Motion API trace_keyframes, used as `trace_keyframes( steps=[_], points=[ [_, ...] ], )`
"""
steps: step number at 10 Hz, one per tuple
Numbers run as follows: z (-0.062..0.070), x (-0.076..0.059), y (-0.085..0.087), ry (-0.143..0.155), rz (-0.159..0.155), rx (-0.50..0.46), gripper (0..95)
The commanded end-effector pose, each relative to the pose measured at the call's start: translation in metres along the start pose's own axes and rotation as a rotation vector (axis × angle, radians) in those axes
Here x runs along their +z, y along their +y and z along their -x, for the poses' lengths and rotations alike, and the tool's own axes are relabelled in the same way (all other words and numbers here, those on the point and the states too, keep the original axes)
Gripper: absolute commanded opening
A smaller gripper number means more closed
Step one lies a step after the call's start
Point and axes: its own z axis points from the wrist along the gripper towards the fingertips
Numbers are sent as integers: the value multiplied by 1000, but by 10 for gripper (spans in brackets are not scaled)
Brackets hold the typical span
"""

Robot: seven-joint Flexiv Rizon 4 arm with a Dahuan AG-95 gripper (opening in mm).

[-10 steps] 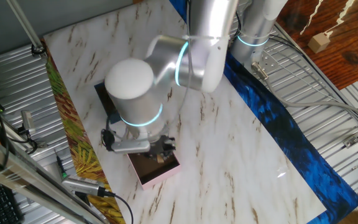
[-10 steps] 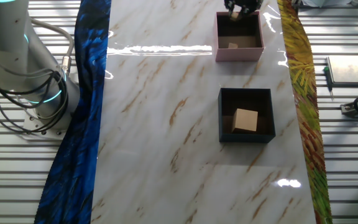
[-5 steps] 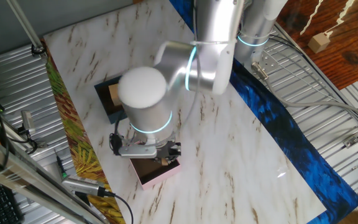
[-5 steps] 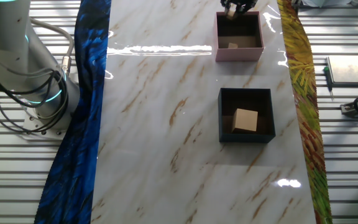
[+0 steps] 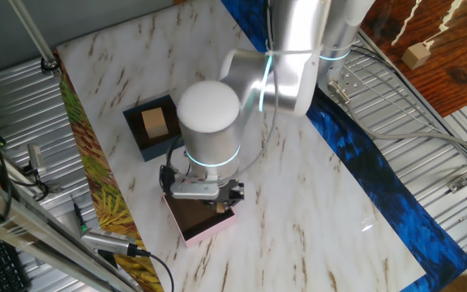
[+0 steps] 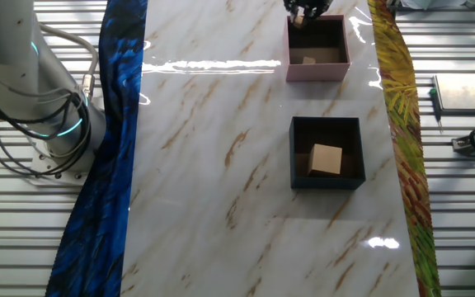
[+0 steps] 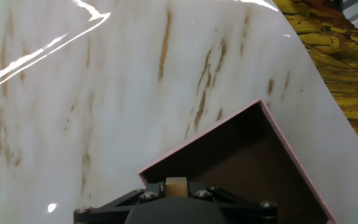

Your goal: Move an object from one box to another

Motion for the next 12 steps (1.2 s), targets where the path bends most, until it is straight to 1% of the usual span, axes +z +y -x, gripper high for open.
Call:
trace_keyframes(
  steps=[1,4,7,9,12],
  points=[
    [2,4,-1,0,-6,1,0],
    [5,10,0,2,-11,-4,0],
    [4,14,0,2,-6,-26,0],
    [4,15,0,3,-2,-36,380],
    [4,15,0,0,-2,-37,380]
  ],
)
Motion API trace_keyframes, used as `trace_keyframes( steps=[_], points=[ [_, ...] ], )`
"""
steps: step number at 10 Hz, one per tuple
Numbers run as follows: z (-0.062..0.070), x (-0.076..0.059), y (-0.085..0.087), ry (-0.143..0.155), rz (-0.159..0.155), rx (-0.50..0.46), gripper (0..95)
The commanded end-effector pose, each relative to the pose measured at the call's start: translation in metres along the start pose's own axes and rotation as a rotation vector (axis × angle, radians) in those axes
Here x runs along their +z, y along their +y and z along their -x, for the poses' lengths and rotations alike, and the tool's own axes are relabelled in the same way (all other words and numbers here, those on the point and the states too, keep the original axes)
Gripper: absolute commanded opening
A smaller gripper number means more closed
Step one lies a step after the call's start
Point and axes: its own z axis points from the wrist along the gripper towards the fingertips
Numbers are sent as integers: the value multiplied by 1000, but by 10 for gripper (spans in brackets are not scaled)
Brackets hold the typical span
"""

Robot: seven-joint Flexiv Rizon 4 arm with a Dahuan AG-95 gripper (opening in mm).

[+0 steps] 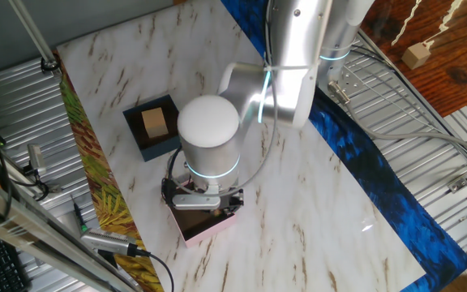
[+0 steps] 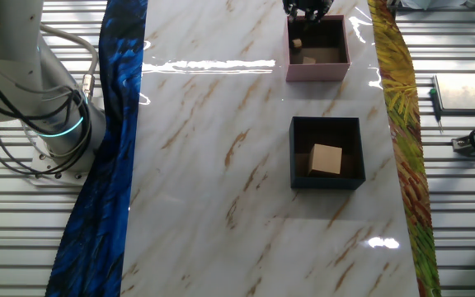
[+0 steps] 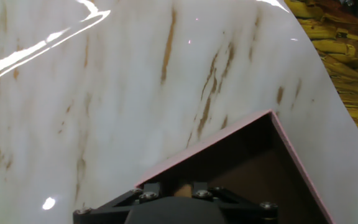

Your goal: Move an object from one box to another

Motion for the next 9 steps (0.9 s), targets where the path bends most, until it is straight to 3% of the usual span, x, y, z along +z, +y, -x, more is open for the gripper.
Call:
trace_keyframes(
  steps=[1,5,7,9],
  points=[
    [-1,0,0,1,-4,5,0],
    [-15,-14,-16,1,-1,-41,0],
    [-35,-30,-39,10,3,-88,0],
    [-57,-38,-61,11,9,-135,0]
  ],
)
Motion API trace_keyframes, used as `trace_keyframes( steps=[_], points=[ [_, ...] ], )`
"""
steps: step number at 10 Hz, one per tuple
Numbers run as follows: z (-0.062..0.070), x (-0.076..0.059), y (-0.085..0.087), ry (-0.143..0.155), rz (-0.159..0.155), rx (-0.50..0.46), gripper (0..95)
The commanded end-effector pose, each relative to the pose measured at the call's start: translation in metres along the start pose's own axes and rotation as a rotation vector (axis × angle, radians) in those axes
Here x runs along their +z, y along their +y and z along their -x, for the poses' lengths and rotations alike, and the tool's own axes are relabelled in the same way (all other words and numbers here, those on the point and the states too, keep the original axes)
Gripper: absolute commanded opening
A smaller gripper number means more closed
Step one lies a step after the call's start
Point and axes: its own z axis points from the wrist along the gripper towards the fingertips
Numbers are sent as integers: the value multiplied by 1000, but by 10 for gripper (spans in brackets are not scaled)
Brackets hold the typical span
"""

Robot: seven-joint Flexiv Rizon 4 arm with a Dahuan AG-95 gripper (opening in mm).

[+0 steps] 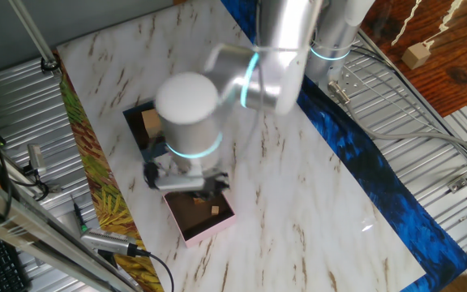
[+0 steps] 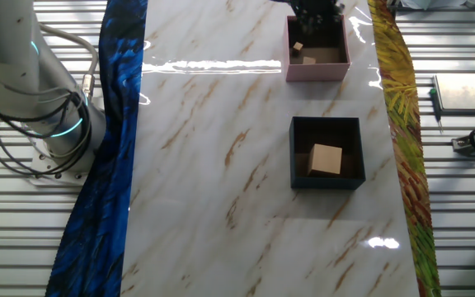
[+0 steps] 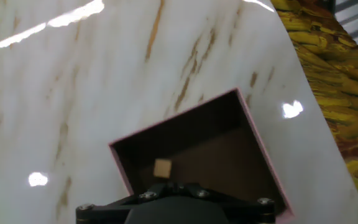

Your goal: Move an object from one box to another

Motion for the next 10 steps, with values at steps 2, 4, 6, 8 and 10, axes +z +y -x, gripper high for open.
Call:
trace_keyframes(
  steps=[2,4,6,8,10],
  points=[
    [-26,-9,-22,4,14,-61,0],
    [-26,-9,-22,37,-8,-40,0],
    [-26,-9,-22,38,-8,-4,0],
    [-26,-9,-22,33,-10,76,0],
    [-30,-8,-23,32,-9,84,0]
  ],
)
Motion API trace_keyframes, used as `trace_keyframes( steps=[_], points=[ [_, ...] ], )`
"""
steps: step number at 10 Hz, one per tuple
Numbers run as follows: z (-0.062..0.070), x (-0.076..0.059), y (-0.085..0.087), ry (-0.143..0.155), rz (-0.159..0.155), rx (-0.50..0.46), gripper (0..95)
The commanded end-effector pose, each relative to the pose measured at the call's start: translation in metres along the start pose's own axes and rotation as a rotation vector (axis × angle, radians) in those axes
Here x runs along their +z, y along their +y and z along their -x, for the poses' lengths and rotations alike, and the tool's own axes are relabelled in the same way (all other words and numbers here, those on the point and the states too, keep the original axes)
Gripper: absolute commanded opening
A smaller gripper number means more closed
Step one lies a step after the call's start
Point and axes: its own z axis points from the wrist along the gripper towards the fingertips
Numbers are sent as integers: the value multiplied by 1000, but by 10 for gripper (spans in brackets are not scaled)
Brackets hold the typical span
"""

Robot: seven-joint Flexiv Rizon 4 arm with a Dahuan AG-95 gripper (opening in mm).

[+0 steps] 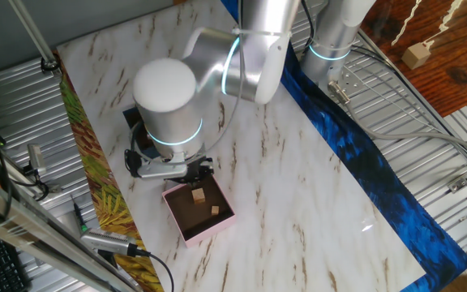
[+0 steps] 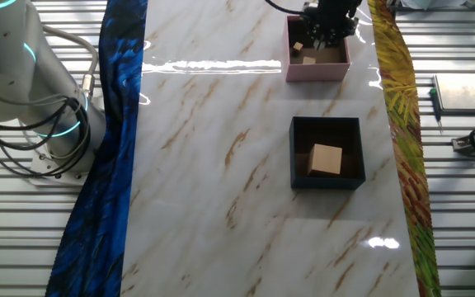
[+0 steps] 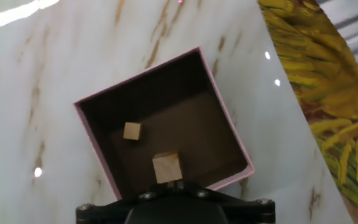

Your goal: Move an object from one box to another

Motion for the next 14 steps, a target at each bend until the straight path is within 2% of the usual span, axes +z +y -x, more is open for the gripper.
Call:
trace_keyframes(
  steps=[1,2,3,4,5,7,9,11,12,13,14],
  points=[
    [-16,-1,-8,-18,13,14,0],
    [-32,-3,-19,-16,16,-3,0],
    [-42,-3,-27,-12,18,-21,0],
    [-67,-4,-43,-7,23,-78,0],
    [-83,-3,-50,-6,30,-114,0],
    [-103,-6,-53,0,25,-136,0],
    [-106,-7,-52,24,14,-117,0],
    [-106,-7,-52,12,18,-52,0],
    [-106,-7,-52,14,17,-29,0],
    [-94,-7,-46,20,13,26,0],
    [-84,-7,-40,19,14,42,0]
  ],
)
